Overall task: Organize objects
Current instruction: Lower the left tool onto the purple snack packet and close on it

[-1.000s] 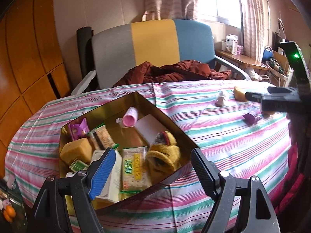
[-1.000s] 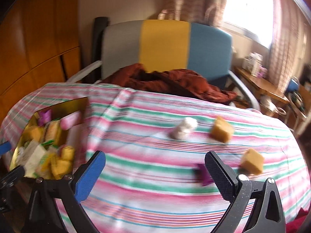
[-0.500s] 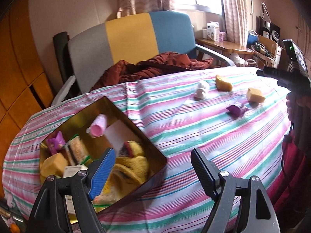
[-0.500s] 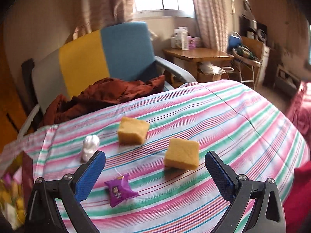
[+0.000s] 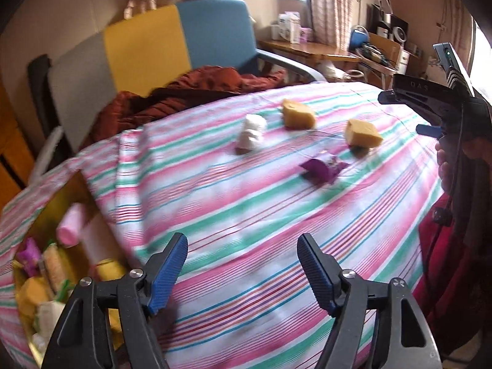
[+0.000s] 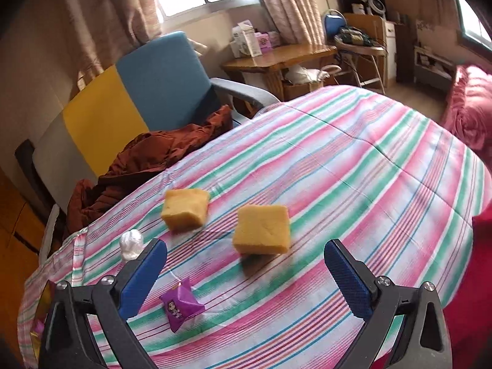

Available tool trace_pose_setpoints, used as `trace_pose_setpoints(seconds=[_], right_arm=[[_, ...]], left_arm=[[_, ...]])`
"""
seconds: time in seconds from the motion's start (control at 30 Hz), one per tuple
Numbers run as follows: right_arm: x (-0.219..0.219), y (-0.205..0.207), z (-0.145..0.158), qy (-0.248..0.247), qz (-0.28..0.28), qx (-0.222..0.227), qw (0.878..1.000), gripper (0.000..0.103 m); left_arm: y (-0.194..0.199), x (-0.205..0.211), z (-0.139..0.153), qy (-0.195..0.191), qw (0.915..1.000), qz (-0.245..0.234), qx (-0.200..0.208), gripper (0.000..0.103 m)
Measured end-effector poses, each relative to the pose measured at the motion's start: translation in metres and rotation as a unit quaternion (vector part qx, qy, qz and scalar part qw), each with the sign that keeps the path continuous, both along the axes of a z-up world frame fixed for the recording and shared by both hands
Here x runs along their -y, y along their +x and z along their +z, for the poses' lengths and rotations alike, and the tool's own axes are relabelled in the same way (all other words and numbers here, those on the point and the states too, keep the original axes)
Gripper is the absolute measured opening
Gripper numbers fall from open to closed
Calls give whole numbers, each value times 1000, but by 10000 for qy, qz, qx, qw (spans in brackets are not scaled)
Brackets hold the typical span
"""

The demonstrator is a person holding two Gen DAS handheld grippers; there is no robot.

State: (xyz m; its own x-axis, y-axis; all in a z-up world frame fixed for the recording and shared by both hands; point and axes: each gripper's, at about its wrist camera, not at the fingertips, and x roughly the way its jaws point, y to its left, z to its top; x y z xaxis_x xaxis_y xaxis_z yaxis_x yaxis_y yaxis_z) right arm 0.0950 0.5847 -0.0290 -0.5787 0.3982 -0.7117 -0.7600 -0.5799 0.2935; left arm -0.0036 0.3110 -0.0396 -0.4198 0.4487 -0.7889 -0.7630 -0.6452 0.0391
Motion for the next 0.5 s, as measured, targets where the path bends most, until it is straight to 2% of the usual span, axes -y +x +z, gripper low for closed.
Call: trace_pose_setpoints(seconds=[0.1, 0.17, 0.23, 0.37, 0.5], right_arm=[[-9, 7, -5, -329, -121, -111, 9993, 103], [-13, 10, -7, -461, -206, -171, 9986, 103], [-16, 14, -8, -553, -284, -228, 9978, 103], [-24, 20, -11, -800, -451, -360, 9951, 103], [-28, 22, -15, -957, -500, -396, 9934, 103]], left_arm=[[-2, -21, -6, -1, 9997, -231, 46, 73], [-5, -36, -10, 7, 9989, -423, 215, 73], [-11, -50, -15, 113, 9968, -503, 603, 73], [-26, -81, -27, 356, 9884, -337, 1437, 72], [-37, -114, -41, 345, 9820, -149, 1852, 65]])
